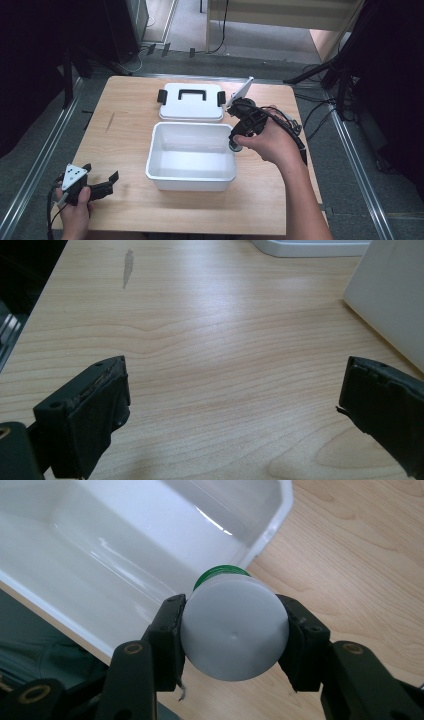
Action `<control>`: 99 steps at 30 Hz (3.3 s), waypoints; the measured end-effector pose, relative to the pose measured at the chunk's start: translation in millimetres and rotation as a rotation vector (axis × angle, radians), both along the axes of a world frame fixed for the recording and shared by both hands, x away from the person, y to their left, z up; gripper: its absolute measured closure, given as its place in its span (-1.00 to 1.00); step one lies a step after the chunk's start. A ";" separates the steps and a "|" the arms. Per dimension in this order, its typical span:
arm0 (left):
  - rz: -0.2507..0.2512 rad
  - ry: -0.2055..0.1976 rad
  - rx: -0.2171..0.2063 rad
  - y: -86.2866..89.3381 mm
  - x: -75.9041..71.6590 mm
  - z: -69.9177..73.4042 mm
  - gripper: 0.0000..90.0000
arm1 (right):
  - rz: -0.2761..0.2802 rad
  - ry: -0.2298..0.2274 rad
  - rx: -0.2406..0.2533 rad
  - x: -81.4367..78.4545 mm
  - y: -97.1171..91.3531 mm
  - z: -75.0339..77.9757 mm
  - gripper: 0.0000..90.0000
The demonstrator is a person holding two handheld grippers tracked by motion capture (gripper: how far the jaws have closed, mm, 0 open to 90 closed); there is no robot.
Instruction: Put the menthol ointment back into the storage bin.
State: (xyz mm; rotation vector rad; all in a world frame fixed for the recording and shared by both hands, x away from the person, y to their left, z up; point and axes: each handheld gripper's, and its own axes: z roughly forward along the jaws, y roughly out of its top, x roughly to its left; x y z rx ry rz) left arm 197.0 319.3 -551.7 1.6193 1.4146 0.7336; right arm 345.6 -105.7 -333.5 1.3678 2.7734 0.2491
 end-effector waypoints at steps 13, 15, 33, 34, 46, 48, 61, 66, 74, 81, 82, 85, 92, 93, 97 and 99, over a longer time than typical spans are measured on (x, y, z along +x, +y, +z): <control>0.000 0.003 -0.004 0.5 0.7 0.0 -0.99 | 0.055 0.016 -0.006 0.6 27.8 -9.4 0.14; 0.000 0.003 -0.004 0.5 0.7 -0.1 -0.99 | 0.059 0.016 -0.006 0.5 29.7 -10.5 0.14; 0.003 0.005 -0.003 0.3 1.0 -0.2 -0.99 | 0.126 0.066 0.001 0.6 49.8 -49.9 0.14; 0.003 0.005 -0.003 0.3 1.0 -0.2 -0.99 | 0.129 0.068 -0.003 0.6 50.0 -53.7 0.14; 0.006 0.006 -0.003 -0.3 1.0 -0.3 -0.99 | 0.216 0.064 -0.019 -6.4 58.0 -94.5 0.14; 0.005 0.006 -0.002 -0.3 1.0 -0.3 -0.99 | 0.223 0.051 -0.025 -7.6 59.6 -97.7 0.14; 0.006 0.007 -0.004 -0.2 1.1 -0.3 -0.99 | 0.270 0.043 -0.108 -12.4 73.9 -124.3 0.14; 0.005 0.011 -0.004 0.0 1.4 -0.2 -0.99 | 0.293 0.055 -0.152 -15.7 76.7 -133.4 0.14; 0.007 0.012 -0.004 0.1 1.2 -0.1 -0.99 | 0.303 0.054 -0.216 -17.5 79.1 -137.1 0.14; 0.007 0.011 -0.007 0.2 1.2 -0.2 -0.99 | 0.284 0.063 -0.205 -16.9 78.8 -136.2 0.12; 0.006 0.011 -0.006 0.3 1.2 -0.1 -0.99 | 0.283 0.062 -0.205 -17.0 79.0 -136.2 0.11; 0.005 0.012 -0.006 0.4 1.3 -0.1 -0.99 | 0.285 0.049 -0.187 -16.4 78.3 -134.9 0.09; 0.003 0.011 -0.004 0.0 1.0 -0.1 -0.99 | 0.213 0.038 -0.112 -16.0 73.8 -114.8 0.07; 0.004 0.009 -0.003 -0.1 1.1 -0.2 -0.99 | 0.214 0.031 -0.108 -16.3 73.3 -109.7 0.07; 0.003 0.008 -0.004 0.0 1.1 -0.1 -0.99 | 0.212 -0.001 -0.085 -18.5 72.4 -83.4 0.08; 0.002 0.007 -0.005 0.0 1.1 -0.1 -0.99 | 0.208 -0.007 -0.079 -19.2 72.2 -72.9 0.08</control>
